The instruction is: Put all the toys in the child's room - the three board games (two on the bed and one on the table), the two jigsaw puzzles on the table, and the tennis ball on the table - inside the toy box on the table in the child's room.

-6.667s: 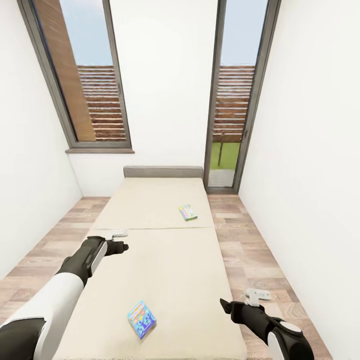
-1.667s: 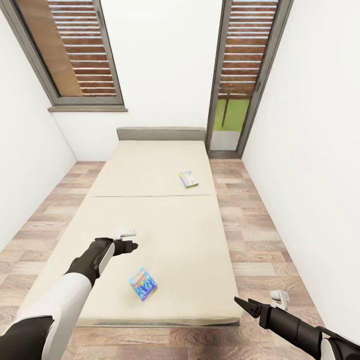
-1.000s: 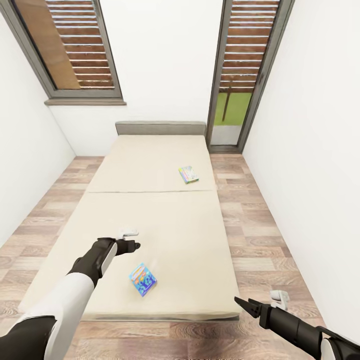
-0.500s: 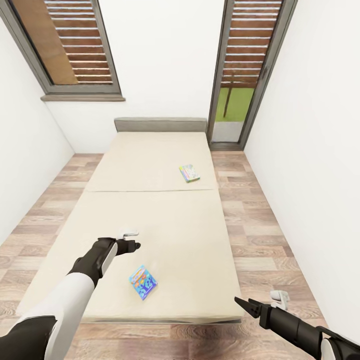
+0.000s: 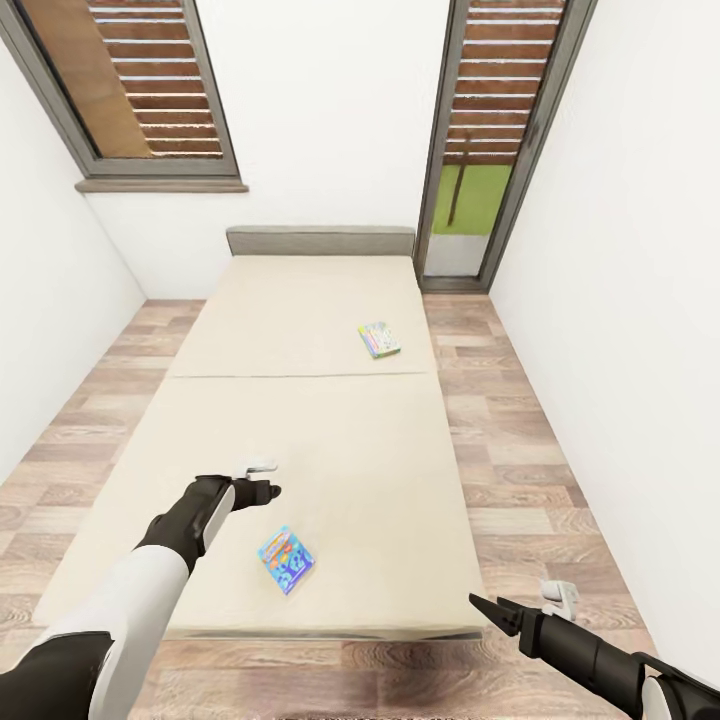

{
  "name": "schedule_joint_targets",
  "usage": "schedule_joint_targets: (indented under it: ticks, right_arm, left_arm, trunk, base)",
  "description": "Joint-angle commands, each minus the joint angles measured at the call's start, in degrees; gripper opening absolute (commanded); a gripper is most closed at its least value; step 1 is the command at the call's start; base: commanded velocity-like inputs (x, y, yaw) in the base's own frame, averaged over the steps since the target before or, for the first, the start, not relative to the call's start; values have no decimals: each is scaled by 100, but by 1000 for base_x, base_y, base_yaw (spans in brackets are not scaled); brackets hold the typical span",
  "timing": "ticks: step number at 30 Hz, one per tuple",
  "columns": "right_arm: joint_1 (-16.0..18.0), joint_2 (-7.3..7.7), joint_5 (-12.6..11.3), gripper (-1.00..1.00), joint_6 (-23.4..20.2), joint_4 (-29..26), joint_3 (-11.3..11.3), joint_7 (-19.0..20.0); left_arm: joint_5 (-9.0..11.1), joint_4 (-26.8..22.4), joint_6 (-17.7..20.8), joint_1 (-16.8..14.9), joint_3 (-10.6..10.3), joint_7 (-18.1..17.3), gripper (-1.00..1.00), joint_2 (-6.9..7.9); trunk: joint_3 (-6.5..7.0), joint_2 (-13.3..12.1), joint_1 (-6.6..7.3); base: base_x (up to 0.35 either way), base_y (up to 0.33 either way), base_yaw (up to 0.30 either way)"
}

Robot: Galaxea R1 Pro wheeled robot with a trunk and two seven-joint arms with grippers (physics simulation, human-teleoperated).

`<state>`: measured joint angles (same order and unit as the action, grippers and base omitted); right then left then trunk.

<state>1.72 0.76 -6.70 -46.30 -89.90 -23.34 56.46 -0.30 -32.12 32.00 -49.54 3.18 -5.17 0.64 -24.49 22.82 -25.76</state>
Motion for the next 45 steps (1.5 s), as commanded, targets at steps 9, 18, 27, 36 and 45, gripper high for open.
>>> schedule_joint_targets:
  ticks: [9, 18, 27, 36, 45]
  right_arm:
    - [3, 2, -20, 100, -37, -1, -4, 6]
    - [3, 3, -17, 100, -42, -1, -4, 6]
    - [3, 3, -16, 100, -45, -1, -6, 6]
    - [3, 91, -19, 100, -56, -1, -60, 101]
    - [2, 348, -25, 100, -32, 116, -367, 688]
  left_arm:
    - [-5, -8, 34, -3, 23, -25, 100, -4]
    - [2, -22, 44, -3, 24, -42, 100, -7]
    - [8, -70, 74, -3, 38, -70, 100, -8]
    - [39, -258, 181, -3, 43, -72, 100, -11]
    - [53, -699, 671, -3, 46, -76, 100, -10]
  trunk:
    - [-92, 10, -3]
    - [-176, 10, -3]
    - [-259, 10, -3]
    - [-343, 10, -3]
    - [-426, 10, -3]
  base:
    - [0, 0, 0]
    - [0, 0, 0]
    - [0, 0, 0]
    - [0, 0, 0]
    - [0, 0, 0]
